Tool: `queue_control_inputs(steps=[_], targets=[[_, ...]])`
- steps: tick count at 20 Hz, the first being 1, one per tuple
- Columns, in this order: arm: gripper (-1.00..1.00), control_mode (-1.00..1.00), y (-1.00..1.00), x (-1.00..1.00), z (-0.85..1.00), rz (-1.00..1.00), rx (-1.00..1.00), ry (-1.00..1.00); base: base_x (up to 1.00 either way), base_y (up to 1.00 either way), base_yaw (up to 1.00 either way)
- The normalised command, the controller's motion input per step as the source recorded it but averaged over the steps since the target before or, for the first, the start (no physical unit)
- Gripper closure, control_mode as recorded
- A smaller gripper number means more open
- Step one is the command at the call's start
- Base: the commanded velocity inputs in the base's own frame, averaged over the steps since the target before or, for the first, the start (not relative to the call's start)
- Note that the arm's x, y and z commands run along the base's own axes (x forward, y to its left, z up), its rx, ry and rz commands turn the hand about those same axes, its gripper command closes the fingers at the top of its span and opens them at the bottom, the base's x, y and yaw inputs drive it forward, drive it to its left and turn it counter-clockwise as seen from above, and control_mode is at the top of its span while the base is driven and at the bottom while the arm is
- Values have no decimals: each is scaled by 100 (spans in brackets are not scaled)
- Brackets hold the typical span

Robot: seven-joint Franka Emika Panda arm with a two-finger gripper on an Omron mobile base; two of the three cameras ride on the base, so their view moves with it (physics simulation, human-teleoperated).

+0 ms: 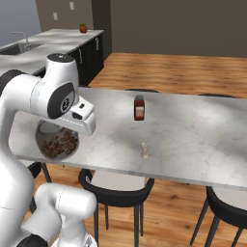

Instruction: Pick the jar and candle from the dining table and place them in the open cabinet. Close the cabinet after placing the objects.

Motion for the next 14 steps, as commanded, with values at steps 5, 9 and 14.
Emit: queue_control_inputs(steps=[5, 9, 14], targets=[[100, -100, 3, 47, -7, 0, 0, 2, 0, 0, 0], [100, -100, 3, 36, -2, 0, 0, 4, 0, 0, 0], [100, -100, 2, 6, 0, -1, 0, 3, 0, 0, 0]])
